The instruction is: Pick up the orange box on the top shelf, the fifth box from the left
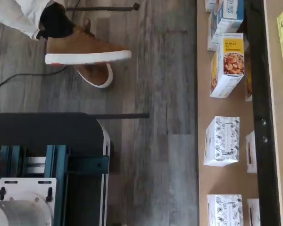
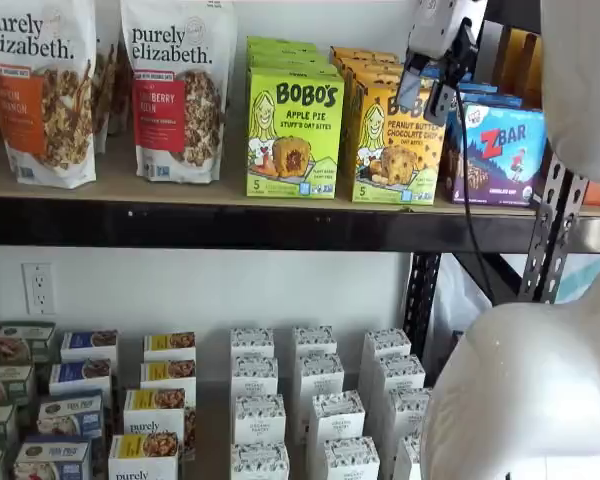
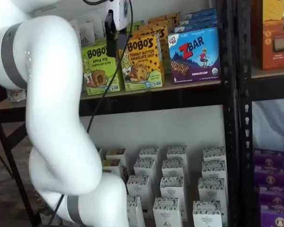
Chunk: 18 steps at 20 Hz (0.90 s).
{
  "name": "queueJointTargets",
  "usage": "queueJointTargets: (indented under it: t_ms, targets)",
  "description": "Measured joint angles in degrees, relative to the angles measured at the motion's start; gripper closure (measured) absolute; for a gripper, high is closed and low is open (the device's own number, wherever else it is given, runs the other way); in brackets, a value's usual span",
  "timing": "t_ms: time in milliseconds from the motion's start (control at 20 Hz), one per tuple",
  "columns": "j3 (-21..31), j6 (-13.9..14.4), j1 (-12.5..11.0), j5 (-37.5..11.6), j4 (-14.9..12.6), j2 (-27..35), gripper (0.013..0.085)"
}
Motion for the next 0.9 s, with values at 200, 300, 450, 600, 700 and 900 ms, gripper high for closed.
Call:
queueJointTargets:
  t_ms: [200, 300, 450, 600, 700, 900]
  targets:
    - [-0.54, 0.49, 0.84, 1.85, -1.04, 0.7, 0.013]
    - [-0.04, 0.56, 0.97, 1.69, -1.04, 0.46, 0.013]
    - [0.58, 0.5, 0.77, 1.3, -0.41, 0.08, 0.013]
    - [1.65, 0.08, -0.27, 0.04, 1.73, -0.78, 0.013]
    - [2.43, -0.31, -1.21, -0.97, 3.68, -1.39, 0.013]
    - [3.33, -1.24, -3.48, -2.16, 7.66, -2.34, 0.013]
